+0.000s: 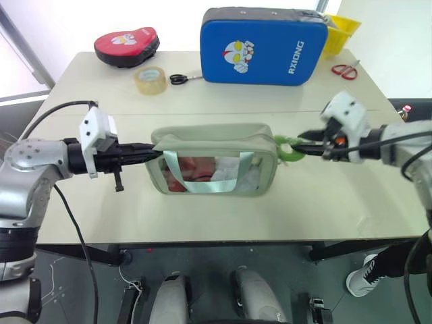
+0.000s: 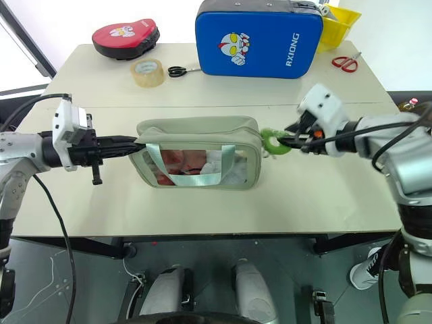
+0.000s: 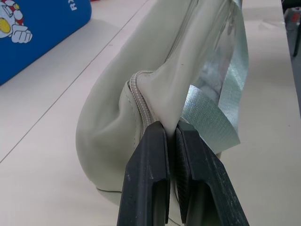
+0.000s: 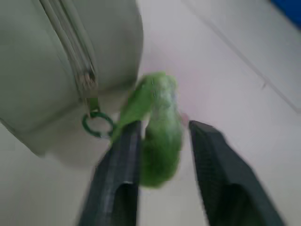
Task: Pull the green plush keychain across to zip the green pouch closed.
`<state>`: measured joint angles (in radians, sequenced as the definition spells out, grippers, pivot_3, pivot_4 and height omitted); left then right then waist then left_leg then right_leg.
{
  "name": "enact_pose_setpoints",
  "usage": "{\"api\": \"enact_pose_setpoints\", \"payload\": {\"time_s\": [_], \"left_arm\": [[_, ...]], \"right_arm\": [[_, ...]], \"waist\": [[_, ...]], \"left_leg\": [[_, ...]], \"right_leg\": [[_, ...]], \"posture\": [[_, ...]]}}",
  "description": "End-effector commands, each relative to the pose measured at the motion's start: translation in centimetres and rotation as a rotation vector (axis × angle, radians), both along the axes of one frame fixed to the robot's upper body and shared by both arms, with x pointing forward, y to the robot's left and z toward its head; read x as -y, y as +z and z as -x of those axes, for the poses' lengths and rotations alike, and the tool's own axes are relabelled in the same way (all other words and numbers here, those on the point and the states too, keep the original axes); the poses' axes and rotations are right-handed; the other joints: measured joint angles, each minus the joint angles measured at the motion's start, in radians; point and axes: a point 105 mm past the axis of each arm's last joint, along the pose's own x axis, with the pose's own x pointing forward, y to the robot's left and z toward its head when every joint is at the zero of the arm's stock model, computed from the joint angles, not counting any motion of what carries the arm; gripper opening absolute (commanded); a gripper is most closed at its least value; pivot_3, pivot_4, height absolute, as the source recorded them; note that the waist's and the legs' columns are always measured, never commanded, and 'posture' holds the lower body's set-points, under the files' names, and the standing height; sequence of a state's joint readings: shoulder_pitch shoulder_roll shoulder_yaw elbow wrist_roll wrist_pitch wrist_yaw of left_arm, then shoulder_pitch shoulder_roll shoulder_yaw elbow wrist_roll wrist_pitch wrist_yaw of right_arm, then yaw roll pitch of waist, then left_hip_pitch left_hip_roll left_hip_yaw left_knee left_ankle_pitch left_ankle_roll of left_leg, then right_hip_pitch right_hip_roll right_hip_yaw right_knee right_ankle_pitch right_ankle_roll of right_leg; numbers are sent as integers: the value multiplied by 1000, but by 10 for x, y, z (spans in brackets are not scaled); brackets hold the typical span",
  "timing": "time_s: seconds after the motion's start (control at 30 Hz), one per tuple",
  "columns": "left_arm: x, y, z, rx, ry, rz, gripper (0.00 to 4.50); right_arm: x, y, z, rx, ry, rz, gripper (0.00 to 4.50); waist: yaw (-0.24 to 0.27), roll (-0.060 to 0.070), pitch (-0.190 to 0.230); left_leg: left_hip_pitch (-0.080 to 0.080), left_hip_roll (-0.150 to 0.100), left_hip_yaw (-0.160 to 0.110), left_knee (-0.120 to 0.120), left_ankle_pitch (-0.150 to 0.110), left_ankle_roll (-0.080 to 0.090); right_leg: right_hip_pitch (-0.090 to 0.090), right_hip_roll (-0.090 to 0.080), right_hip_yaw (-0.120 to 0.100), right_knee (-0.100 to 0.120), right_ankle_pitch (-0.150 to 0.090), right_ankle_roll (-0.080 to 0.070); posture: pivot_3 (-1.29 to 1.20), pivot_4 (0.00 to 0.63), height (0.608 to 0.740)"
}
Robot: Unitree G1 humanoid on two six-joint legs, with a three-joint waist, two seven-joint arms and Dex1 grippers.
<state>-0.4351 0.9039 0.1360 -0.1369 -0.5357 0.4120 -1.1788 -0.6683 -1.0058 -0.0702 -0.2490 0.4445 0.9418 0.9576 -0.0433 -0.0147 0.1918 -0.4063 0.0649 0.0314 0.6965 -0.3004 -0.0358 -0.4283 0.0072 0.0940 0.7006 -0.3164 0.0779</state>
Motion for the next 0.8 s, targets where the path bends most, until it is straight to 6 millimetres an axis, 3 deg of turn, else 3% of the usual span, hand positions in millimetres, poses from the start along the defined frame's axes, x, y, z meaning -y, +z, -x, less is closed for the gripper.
{"api": "enact_pose_setpoints", "payload": {"time_s": [0.03, 0.1, 0.13, 0.23, 0.47, 0.63, 0.8], "left_arm": [[-3, 4, 3, 11, 0, -20, 0], [1, 6, 4, 11, -21, -26, 0], [2, 7, 5, -1, -30, -22, 0], [3, 15, 4, -24, -35, 0, 1094], [-18, 49, 13, 26, 9, 30, 4488], [-38, 59, 34, 18, 98, 135, 4488], [-38, 30, 57, -46, 168, 152, 4488]], "right_arm": [[7, 23, 10, 71, 43, -41, 3621], [10, 27, 17, 88, 102, -70, 4484], [8, 28, 20, 99, 138, -82, 4484], [-3, 25, 24, 102, 204, -109, 4500], [-19, 13, 28, 94, 267, -133, 4500], [-18, 13, 32, 121, 283, -130, 4500], [-19, -2, 32, 134, 268, -141, 4500]], "waist": [[0, 0, 0], [1, 0, 0], [0, 0, 0], [-4, 0, 0], [-2, 0, 0], [-1, 0, 0], [0, -1, 0]], "left_leg": [[0, 0, 0, 0, 0, 0], [0, 0, 0, 0, 0, 0], [0, 0, 0, 0, 0, 0], [0, 0, 1, 0, 0, 0], [-1, 0, 0, 0, 0, 0], [-1, 1, -2, 0, 0, 0], [-1, 1, -3, 0, 0, 0]], "right_leg": [[0, 0, 0, 0, 0, 0], [0, 0, 0, 0, 0, 0], [0, 0, 0, 0, 0, 0], [0, 0, 0, 0, 0, 0], [-1, 1, 0, 0, 0, 0], [-1, 0, 0, 0, 0, 0], [0, -1, 0, 0, 0, 0]], "posture": [[0, 150, 737], [0, 150, 737], [0, 150, 737], [0, 150, 737], [0, 150, 737], [0, 150, 737], [0, 150, 737]]}}
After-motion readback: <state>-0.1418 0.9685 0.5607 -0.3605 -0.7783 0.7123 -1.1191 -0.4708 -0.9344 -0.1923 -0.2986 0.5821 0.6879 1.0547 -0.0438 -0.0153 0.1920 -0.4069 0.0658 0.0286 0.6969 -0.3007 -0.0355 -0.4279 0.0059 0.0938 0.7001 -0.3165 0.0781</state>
